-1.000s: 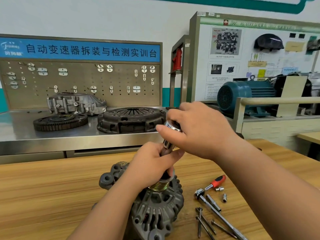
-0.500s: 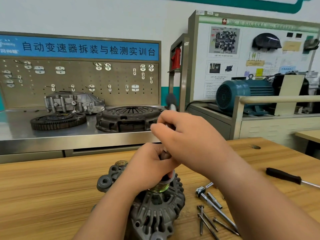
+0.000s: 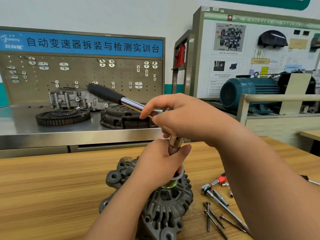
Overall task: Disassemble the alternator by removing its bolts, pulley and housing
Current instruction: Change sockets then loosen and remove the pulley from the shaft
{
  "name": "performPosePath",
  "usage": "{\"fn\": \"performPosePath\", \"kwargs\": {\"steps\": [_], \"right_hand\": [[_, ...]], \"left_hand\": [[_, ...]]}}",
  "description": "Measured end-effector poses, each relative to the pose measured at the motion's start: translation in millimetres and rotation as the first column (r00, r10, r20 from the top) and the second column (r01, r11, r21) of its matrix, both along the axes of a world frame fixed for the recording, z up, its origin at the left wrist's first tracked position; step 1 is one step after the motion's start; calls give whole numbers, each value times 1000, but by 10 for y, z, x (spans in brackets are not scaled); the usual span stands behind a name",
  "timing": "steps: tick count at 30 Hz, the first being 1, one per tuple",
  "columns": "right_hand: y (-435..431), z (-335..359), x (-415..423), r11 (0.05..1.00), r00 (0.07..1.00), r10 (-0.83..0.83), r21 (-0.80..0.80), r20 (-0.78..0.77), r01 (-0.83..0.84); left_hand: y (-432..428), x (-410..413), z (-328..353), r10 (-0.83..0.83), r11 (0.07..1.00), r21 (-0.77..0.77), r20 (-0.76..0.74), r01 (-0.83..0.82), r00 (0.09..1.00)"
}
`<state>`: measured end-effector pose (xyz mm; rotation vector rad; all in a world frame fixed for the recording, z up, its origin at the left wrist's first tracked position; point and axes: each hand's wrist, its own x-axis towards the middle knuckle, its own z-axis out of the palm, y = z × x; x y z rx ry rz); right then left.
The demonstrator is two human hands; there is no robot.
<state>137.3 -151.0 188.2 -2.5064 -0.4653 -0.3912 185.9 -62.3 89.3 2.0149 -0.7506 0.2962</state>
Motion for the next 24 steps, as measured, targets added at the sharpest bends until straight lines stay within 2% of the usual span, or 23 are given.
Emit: {"fn": "performPosePath", "kwargs": {"steps": [2,3,6,8,10,13,16,18,20,22,24], "right_hand": [[103,36,8,974,993,-113,-191,39,118],[130,39,21,956,983,-170,-230,68,181],[122,35,55,891,939,-311,-301,143,341],[86,19,54,852,922,-360,-352,141,387],[58,-11,27,875,924,-364,-295,118,383],[16,-88,33,964,963,-263,-27,56,264],[-4,-123,28,984,998,-15,181,68,2],[-37,-111,19,947,978,206,246,40,-209],[-71,-114,29,889,927,374,294,-24,-351],[-111,-114,56,847,895,442,356,-63,-393],[-131,-120,86,816,906,421,455,-48,-355]], "left_hand": [[3,-33,15,-5,1000,3,18,5,1000],[10,-49,20,-10,1000,12,24,10,1000],[30,-84,24,-14,999,49,24,12,1000],[25,-71,21,-22,998,57,15,21,1000],[11,-50,25,-44,997,67,-12,44,999],[14,-5,20,-94,994,43,-76,97,993],[43,17,28,-196,981,-18,-141,195,971],[67,13,36,-238,971,-49,-140,234,961],[80,-11,35,-227,974,-53,-136,222,964],[63,-40,29,-186,982,-47,-122,181,975],[41,-55,23,-131,991,-31,-94,128,987]]}}
